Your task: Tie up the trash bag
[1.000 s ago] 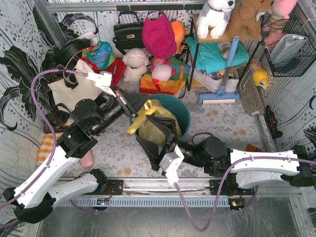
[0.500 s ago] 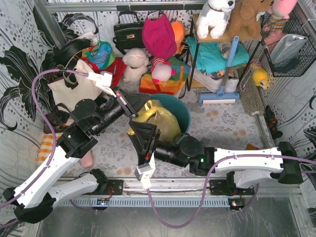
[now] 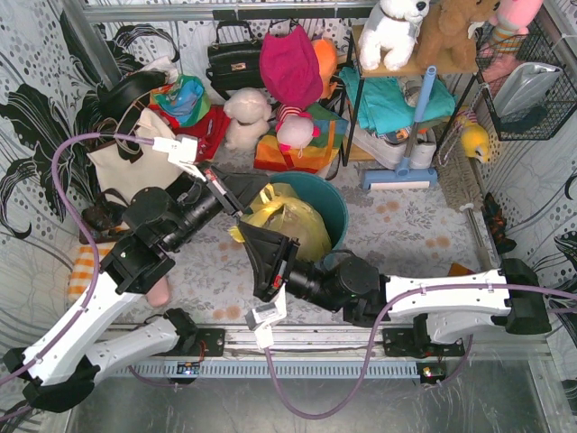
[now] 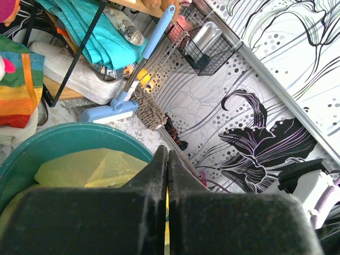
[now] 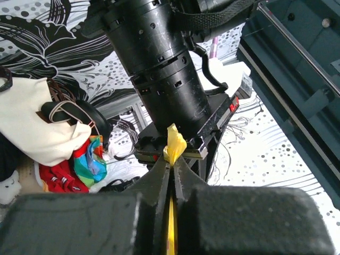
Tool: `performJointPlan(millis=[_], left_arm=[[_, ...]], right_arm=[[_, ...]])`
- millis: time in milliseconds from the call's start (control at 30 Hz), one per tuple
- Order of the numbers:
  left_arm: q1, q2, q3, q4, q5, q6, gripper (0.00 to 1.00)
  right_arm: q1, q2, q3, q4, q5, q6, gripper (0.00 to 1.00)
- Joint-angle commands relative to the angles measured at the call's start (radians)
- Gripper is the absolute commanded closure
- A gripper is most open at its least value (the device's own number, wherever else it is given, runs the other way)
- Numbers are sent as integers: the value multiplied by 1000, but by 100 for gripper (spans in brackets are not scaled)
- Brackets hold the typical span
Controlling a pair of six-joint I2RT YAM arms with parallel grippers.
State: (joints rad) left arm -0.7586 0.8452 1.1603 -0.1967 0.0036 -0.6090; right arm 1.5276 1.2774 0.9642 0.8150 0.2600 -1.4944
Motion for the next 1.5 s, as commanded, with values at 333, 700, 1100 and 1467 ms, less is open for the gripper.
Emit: performJointPlan(millis=[333, 700, 1100, 1467], left_arm=[[-2, 27, -4, 153, -87, 119, 100], [-1, 187, 103, 176, -158, 282, 100], [62, 342, 129, 141, -220, 371, 100], [160, 487, 208, 28, -180, 336, 100]], right_arm=[[29, -244, -203, 154, 175, 551, 100], [29, -421, -330, -29, 196, 962, 100], [30, -570, -443, -253, 37, 1243, 100], [29, -632, -464, -360, -240, 1328, 100]])
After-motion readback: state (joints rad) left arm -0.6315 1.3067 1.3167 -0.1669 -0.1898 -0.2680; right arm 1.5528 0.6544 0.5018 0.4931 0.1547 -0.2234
